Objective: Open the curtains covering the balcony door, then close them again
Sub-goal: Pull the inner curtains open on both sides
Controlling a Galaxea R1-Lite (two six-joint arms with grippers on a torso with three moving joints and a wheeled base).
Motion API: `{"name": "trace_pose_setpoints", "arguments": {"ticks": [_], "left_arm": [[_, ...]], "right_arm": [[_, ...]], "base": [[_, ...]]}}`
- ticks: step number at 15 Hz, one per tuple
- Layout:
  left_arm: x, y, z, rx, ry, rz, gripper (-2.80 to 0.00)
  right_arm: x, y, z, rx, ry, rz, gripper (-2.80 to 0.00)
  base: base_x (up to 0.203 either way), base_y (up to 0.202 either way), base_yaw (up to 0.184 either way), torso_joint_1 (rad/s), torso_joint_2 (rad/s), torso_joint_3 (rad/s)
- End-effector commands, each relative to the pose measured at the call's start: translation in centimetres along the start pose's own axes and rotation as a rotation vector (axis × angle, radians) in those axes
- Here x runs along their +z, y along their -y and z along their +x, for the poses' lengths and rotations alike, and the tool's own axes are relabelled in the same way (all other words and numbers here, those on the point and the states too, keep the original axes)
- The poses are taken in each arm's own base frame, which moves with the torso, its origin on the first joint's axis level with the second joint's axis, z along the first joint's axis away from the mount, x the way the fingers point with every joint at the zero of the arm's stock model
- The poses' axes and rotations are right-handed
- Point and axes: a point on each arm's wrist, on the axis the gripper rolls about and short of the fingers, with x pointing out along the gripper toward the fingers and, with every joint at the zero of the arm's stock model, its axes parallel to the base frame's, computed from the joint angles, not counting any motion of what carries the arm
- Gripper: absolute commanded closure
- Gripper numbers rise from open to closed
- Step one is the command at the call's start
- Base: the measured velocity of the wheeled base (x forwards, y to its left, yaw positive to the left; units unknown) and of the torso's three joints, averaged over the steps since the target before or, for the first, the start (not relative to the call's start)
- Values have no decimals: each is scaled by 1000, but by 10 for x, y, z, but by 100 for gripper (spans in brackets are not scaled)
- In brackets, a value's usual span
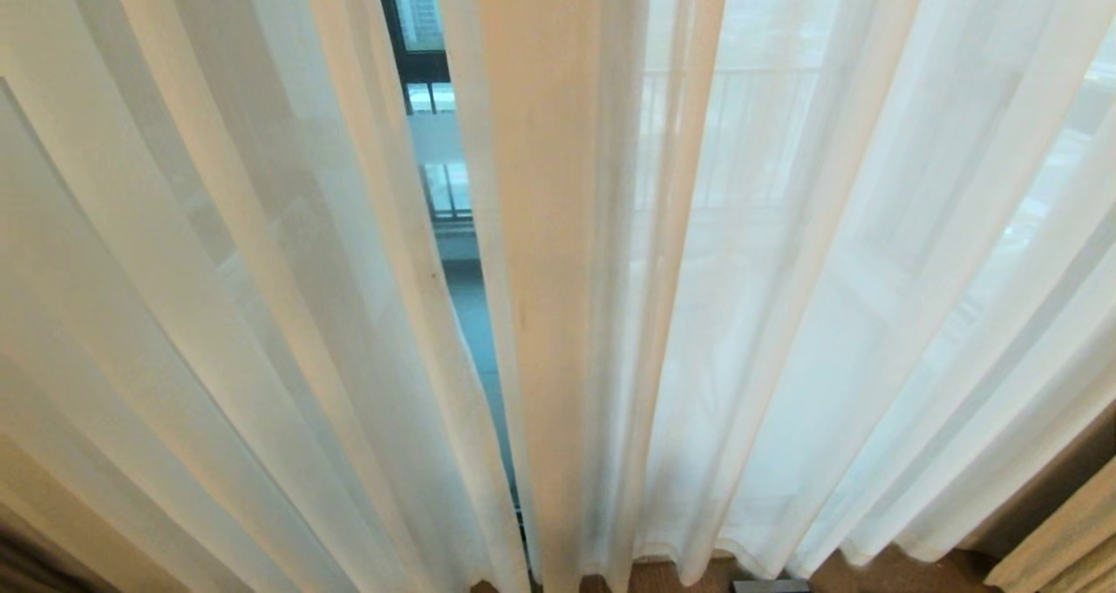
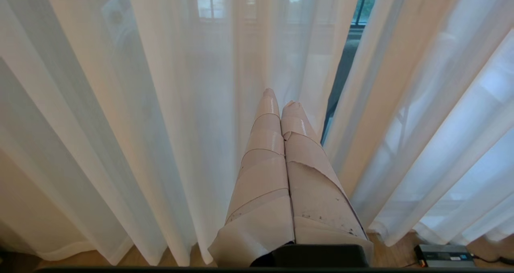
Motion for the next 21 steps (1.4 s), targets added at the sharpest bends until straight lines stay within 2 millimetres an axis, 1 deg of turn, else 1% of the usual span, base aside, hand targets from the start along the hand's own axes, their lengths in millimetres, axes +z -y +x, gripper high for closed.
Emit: {"name": "trace_pose_setpoints", "arguments": {"ticks": [1, 9, 13, 17, 19, 21], "left_arm": [[0, 0, 0, 1, 0, -2, 0], [0, 0, 0, -3, -1, 3, 0], [2, 1, 0, -28, 21, 57, 0], [31, 5, -9, -177, 128, 65, 0], [49, 7, -9, -212, 137, 69, 0], [69, 9, -5, -245, 125, 66, 0]], "right_arm": [[0, 0, 0, 1, 0, -1, 0], [0, 0, 0, 1, 0, -1, 0], [0, 0, 0, 1, 0, -1, 0], [0, 0, 0, 1, 0, -1, 0], [0, 0, 0, 1, 0, -1, 0], [0, 0, 0, 1, 0, -1, 0]], "base": [[0, 0, 0, 0, 0, 0], [0, 0, 0, 0, 0, 0], [0, 0, 0, 0, 0, 0], [0, 0, 0, 0, 0, 0], [0, 0, 0, 0, 0, 0], [0, 0, 0, 0, 0, 0]]}}
